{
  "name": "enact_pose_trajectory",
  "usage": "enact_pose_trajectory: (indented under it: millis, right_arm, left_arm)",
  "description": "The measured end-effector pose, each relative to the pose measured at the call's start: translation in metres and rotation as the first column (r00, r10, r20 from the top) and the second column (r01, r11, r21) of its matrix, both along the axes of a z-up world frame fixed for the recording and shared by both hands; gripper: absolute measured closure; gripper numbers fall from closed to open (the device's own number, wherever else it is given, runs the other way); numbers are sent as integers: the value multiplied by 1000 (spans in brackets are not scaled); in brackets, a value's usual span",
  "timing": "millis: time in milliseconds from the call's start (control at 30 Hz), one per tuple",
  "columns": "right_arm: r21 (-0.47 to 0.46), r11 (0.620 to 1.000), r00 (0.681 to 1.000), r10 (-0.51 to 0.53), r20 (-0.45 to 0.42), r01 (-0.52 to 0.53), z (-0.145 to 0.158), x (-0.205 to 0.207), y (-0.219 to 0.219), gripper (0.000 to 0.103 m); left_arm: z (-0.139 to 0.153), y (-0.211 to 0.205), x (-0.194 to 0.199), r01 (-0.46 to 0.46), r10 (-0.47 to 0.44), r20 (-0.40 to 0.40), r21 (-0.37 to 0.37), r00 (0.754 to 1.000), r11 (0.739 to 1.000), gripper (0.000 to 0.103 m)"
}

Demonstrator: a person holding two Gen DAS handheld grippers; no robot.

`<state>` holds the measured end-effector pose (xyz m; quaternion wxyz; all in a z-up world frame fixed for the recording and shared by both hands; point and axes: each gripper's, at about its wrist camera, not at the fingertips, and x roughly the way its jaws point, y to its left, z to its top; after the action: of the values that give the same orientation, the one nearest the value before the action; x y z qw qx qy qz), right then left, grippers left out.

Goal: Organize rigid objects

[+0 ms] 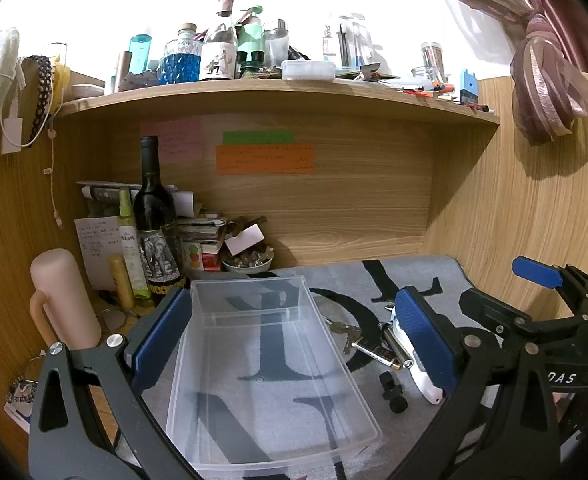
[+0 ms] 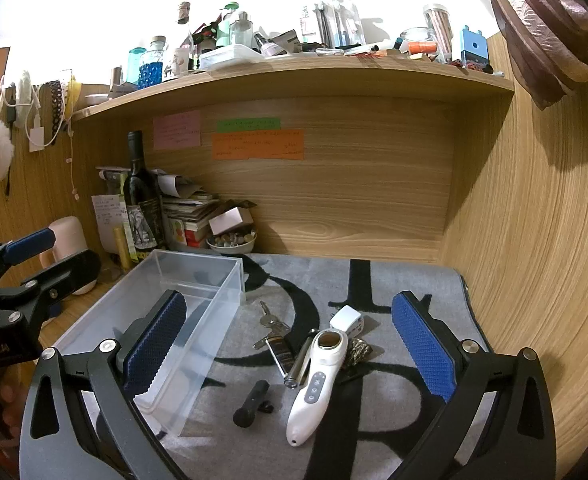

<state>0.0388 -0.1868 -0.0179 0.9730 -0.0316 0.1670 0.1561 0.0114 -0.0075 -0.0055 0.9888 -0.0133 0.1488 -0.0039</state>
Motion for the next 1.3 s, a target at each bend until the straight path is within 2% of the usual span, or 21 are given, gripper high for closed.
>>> enact_pose_trajectory:
  millis: [867, 1067, 1100, 1200, 1300]
  right_arm:
    - [0, 1000, 1000, 4, 3, -4, 3, 3, 3, 0]
    - [10, 1000, 1000, -3, -15, 3, 2, 14, 4, 0]
    - [7, 1000, 1000, -3, -19, 3, 1, 16, 4, 0]
    - [1, 1000, 1000, -6, -28, 6, -1, 22, 6, 0]
    - [-7, 1000, 999, -14, -40, 13, -5, 27, 5, 1]
  left_arm:
    - [-9, 2, 4, 19, -19, -39, 6, 999, 1000, 0]
    - [-8, 16, 12, 36, -40, -89, -45, 995, 998, 0]
    - [-9, 21, 15, 37, -43, -108, -59, 993, 998, 2]
    - [-12, 31, 21, 17, -26, -151, -61, 988, 998, 19]
    - [-16, 44, 28, -7, -8, -196, -76, 981, 997, 19]
